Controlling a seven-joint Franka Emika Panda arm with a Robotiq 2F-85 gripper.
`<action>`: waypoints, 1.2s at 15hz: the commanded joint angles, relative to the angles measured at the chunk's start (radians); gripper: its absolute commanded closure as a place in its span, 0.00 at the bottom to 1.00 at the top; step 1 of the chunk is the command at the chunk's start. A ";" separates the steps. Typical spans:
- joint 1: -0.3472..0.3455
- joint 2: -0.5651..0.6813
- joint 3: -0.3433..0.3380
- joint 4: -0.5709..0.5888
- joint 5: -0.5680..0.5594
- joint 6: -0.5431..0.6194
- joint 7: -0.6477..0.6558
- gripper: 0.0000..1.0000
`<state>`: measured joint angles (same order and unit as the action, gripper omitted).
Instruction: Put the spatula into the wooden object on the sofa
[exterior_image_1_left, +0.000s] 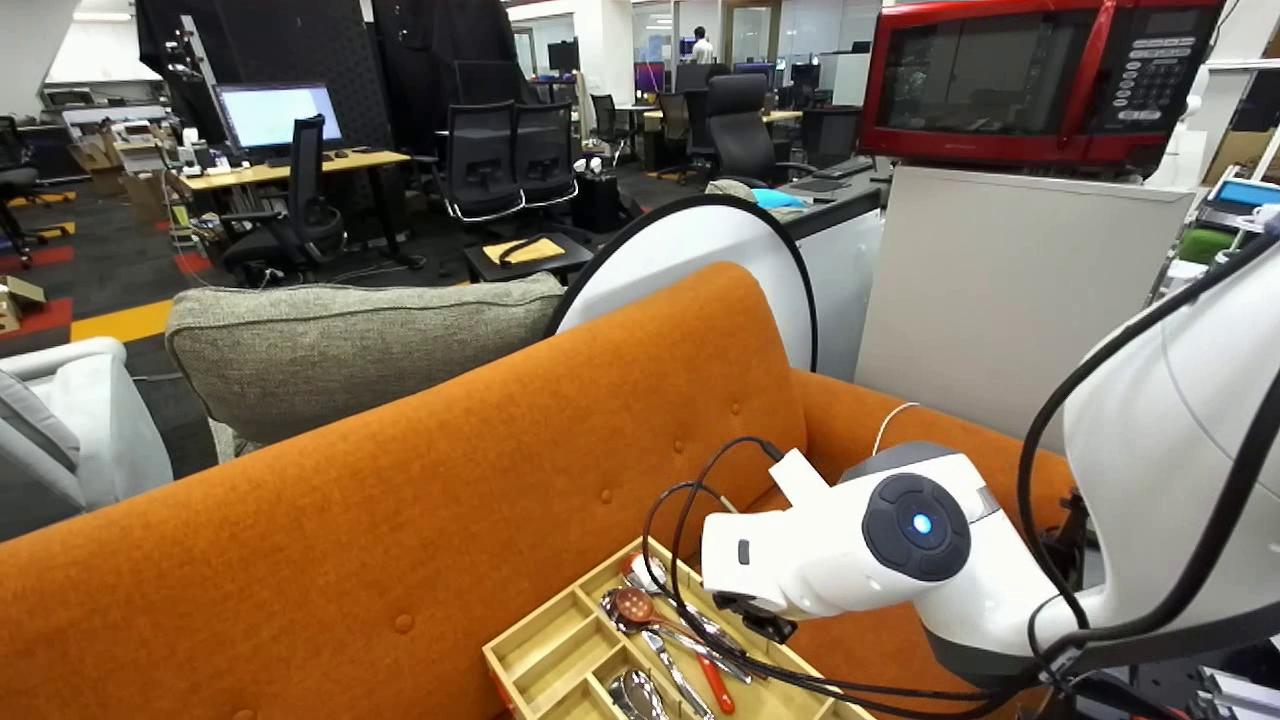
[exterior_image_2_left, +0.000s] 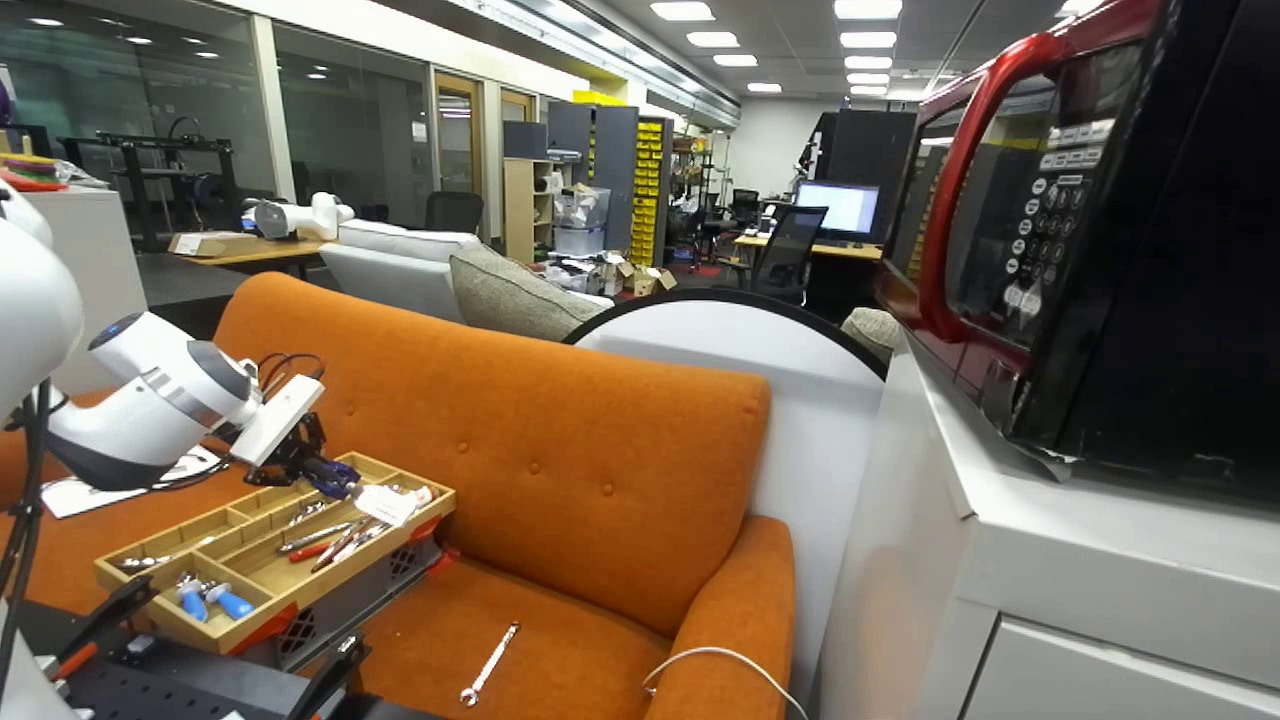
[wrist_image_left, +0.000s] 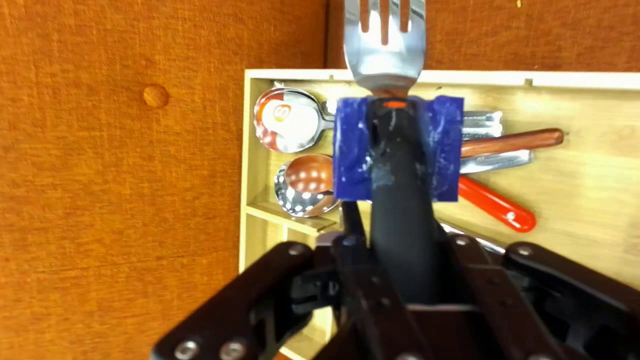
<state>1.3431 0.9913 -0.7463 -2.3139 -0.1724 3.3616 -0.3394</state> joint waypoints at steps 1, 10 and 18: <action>-0.022 0.013 0.012 0.019 -0.064 -0.005 -0.069 0.93; -0.006 0.027 0.011 0.017 -0.052 0.011 -0.058 0.93; 0.004 0.096 -0.006 0.147 -0.237 0.003 -0.256 0.93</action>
<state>1.3788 1.0645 -0.7585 -2.2185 -0.3272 3.3620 -0.5248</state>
